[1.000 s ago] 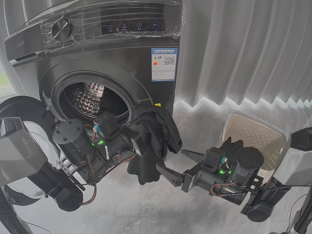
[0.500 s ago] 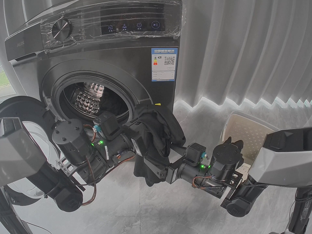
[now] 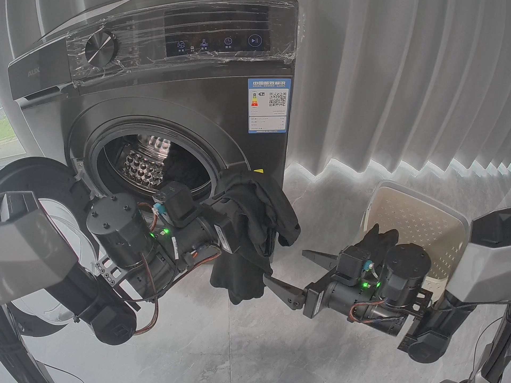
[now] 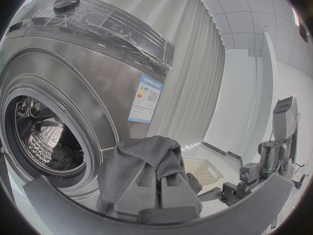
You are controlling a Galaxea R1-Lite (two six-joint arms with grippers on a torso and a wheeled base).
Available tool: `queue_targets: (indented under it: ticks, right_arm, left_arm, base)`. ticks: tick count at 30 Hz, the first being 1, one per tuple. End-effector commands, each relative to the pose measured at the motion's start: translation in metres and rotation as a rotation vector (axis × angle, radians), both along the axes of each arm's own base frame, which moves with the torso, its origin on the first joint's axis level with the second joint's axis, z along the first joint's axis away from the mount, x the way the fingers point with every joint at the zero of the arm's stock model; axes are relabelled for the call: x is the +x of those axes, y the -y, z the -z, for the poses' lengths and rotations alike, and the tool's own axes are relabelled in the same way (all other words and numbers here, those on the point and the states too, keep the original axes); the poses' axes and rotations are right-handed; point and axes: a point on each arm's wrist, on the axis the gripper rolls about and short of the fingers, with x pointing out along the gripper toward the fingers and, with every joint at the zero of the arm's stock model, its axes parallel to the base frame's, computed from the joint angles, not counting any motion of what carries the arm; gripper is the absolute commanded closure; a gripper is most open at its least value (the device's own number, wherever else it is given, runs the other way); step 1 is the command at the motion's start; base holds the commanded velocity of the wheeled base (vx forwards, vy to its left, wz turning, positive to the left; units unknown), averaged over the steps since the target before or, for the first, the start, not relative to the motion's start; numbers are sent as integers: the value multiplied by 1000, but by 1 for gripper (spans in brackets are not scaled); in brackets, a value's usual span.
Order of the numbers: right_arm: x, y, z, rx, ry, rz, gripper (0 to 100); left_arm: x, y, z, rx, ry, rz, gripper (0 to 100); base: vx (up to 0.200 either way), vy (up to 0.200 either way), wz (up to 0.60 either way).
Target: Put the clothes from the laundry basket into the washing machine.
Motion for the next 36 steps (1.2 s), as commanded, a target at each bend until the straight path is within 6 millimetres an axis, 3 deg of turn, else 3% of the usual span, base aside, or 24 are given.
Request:
queue_targets:
  ticks: [1, 12, 13, 18, 22, 29, 36]
  right_arm:
    - [-14, 13, -15, 15, 15, -1, 0]
    - [5, 9, -19, 37, 61, -18, 0]
    - [17, -1, -10, 19, 75, -47, 0]
    - [35, -8, 9, -29, 83, -64, 0]
    - [47, -17, 15, -26, 102, -65, 0]
    - [57, -30, 19, -11, 123, -74, 0]
    - [70, -44, 40, -18, 115, -73, 0]
  left_arm:
    - [2, 1, 3, 4, -7, -3, 100]
    - [0, 3, 3, 5, -8, 6, 100]
    - [0, 3, 2, 3, -5, 6, 100]
    - [-1, 2, 0, -2, 2, 8, 100]
    - [-2, 2, -1, -3, 4, 9, 100]
    - [-4, 6, -2, -5, 5, 20, 100]
    - [-4, 9, -3, -8, 10, 29, 100]
  base:
    - [0, 0, 0]
    - [0, 0, 0]
    - [0, 0, 0]
    - [0, 0, 0]
    - [0, 0, 0]
    - [0, 0, 0]
    - [0, 0, 0]
